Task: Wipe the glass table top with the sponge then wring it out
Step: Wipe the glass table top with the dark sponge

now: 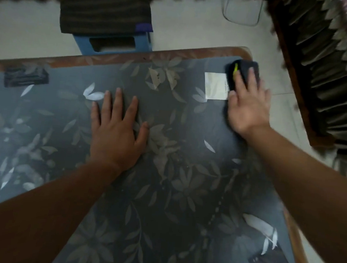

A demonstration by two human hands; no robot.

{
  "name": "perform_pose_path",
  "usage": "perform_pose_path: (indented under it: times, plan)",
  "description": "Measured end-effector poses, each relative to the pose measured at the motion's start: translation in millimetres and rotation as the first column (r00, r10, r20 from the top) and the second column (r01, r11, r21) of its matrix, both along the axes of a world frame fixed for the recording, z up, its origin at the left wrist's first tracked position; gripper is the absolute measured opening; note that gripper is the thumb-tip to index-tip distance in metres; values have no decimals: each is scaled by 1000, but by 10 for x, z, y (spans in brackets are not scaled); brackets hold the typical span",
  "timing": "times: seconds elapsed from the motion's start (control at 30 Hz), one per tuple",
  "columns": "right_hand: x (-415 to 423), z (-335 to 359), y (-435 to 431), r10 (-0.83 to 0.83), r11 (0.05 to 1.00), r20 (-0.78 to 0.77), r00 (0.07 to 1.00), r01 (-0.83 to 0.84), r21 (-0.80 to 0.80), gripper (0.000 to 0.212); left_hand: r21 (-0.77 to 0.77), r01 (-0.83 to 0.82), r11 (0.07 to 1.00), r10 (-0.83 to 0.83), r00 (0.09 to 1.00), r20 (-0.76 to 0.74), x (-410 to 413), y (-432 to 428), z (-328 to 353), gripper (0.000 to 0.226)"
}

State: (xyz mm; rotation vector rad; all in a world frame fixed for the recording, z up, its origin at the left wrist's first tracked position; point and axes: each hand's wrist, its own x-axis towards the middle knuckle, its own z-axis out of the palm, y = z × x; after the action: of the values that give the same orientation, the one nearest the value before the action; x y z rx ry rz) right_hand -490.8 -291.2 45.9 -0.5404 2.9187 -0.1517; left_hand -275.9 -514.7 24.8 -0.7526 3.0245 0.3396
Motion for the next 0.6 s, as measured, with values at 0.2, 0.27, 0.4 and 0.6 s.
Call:
perform_pose_path:
  times: [0.2,0.27,0.4,0.6]
  plan:
    - [1096,-30,370,557,830,46,829,-558,9,55,-14,-2,1000,2,1000,-5,3,14,0,69]
    - [664,-32,350,429,903,-9,903,-428,34,56,-16,3,1000,-3,1000,-1,-7,8,-5,69]
    - [296,-40,27,-9,1000,-19,1000,8,-25,57,-19,0,1000,0,1000,-13,-7,10,-21,69]
    - [1178,-47,569,556,829,39,831,-557,45,55,-14,-1,1000,1,1000,-5,-2,17,-9,68]
